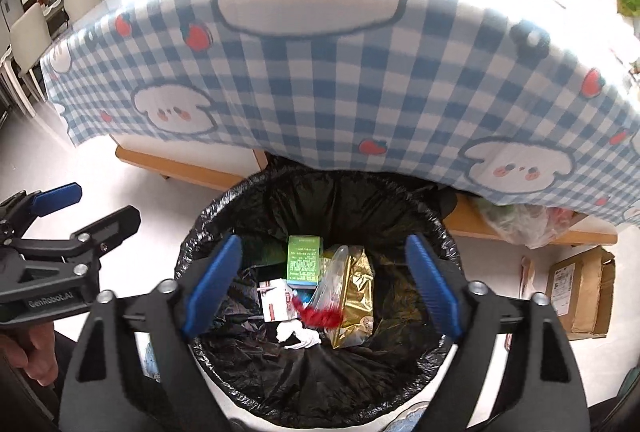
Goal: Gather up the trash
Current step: 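Raise both open tools back up over the table, then grasp the yellow snack wrapper with the left tool while the right tool grasps the white Acarbose box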
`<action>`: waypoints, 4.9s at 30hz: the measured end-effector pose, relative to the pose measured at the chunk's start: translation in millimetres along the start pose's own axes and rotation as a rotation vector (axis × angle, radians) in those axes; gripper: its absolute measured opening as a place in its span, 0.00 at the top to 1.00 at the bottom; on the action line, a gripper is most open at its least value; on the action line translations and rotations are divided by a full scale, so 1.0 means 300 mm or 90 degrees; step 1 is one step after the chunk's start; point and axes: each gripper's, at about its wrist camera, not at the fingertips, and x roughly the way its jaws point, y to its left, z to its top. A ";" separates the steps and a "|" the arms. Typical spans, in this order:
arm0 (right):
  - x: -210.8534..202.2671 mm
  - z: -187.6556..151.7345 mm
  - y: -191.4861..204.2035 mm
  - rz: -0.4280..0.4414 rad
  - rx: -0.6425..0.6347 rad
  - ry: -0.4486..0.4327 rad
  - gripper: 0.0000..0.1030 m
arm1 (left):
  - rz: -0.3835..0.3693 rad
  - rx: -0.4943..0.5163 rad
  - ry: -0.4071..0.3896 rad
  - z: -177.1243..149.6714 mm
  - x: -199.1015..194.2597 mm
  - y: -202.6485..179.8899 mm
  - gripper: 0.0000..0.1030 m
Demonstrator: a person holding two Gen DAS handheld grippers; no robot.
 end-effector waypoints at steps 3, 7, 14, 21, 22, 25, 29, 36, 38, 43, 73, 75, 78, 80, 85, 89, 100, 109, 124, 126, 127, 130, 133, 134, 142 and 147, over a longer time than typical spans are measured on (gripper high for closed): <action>-0.045 0.014 -0.014 -0.008 0.003 -0.021 0.09 | 0.006 -0.003 -0.007 0.012 -0.031 -0.005 0.06; -0.094 0.038 -0.034 -0.019 0.015 -0.035 0.08 | 0.010 -0.008 -0.019 0.027 -0.079 -0.003 0.06; -0.162 0.072 -0.067 -0.024 0.026 -0.068 0.07 | 0.007 -0.017 -0.036 0.053 -0.150 0.003 0.06; -0.205 0.113 -0.072 -0.029 0.026 -0.088 0.07 | 0.010 -0.012 -0.052 0.096 -0.203 -0.003 0.06; -0.213 0.120 -0.074 -0.029 0.026 -0.091 0.07 | 0.013 -0.008 -0.054 0.105 -0.209 -0.009 0.06; -0.234 0.145 -0.078 -0.034 0.024 -0.097 0.07 | 0.004 -0.009 -0.060 0.140 -0.230 -0.019 0.06; -0.280 0.188 -0.098 -0.042 0.024 -0.113 0.07 | 0.002 -0.009 -0.074 0.186 -0.251 -0.035 0.06; -0.325 0.258 -0.175 -0.048 0.045 -0.128 0.07 | -0.006 -0.011 -0.089 0.273 -0.286 -0.066 0.06; -0.324 0.287 -0.199 -0.051 0.049 -0.123 0.07 | -0.005 -0.011 -0.094 0.297 -0.292 -0.072 0.06; -0.320 0.364 -0.250 -0.056 0.055 -0.122 0.07 | -0.006 -0.011 -0.102 0.355 -0.301 -0.092 0.06; -0.190 0.634 -0.497 -0.115 0.088 -0.123 0.07 | 0.021 0.033 -0.102 0.782 -0.119 -0.126 0.06; -0.192 0.639 -0.508 -0.115 0.097 -0.123 0.07 | 0.023 0.037 -0.105 0.800 -0.125 -0.130 0.06; -0.204 0.640 -0.513 -0.119 0.105 -0.127 0.07 | 0.015 0.036 -0.112 0.824 -0.144 -0.131 0.06; -0.208 0.639 -0.510 -0.134 0.103 -0.121 0.07 | 0.012 0.043 -0.121 0.840 -0.158 -0.130 0.06; -0.257 0.680 -0.512 -0.135 0.093 -0.120 0.07 | -0.011 0.014 -0.111 0.884 -0.156 -0.083 0.06; -0.243 0.699 -0.575 -0.144 0.111 -0.125 0.07 | 0.001 0.026 -0.116 0.929 -0.148 -0.088 0.06; -0.066 0.844 -0.718 -0.131 0.147 -0.096 0.07 | 0.028 0.030 -0.094 1.148 0.017 -0.119 0.06; 0.107 0.953 -0.792 -0.136 0.143 -0.072 0.07 | 0.044 0.003 -0.074 1.313 0.204 -0.139 0.06; 0.249 1.049 -0.817 -0.127 0.188 -0.040 0.08 | 0.064 0.009 -0.052 1.442 0.366 -0.155 0.06; 0.261 1.058 -0.828 -0.134 0.193 -0.036 0.08 | 0.064 0.008 -0.044 1.445 0.387 -0.151 0.06; 0.267 1.060 -0.836 -0.134 0.196 -0.034 0.08 | 0.066 0.007 -0.039 1.447 0.400 -0.150 0.07; 0.290 1.062 -0.857 -0.138 0.206 -0.025 0.12 | 0.062 0.002 -0.034 1.450 0.426 -0.147 0.07; 0.300 1.063 -0.868 -0.140 0.210 -0.025 0.15 | 0.057 -0.006 -0.033 1.454 0.439 -0.147 0.07; 0.301 1.066 -0.871 -0.141 0.211 -0.027 0.19 | 0.056 -0.007 -0.034 1.455 0.442 -0.148 0.07; 0.287 1.076 -0.855 -0.142 0.200 -0.043 0.43 | 0.063 -0.010 -0.034 1.465 0.432 -0.170 0.27; 0.274 1.064 -0.848 -0.133 0.200 -0.035 0.43 | 0.068 -0.014 -0.033 1.456 0.416 -0.174 0.43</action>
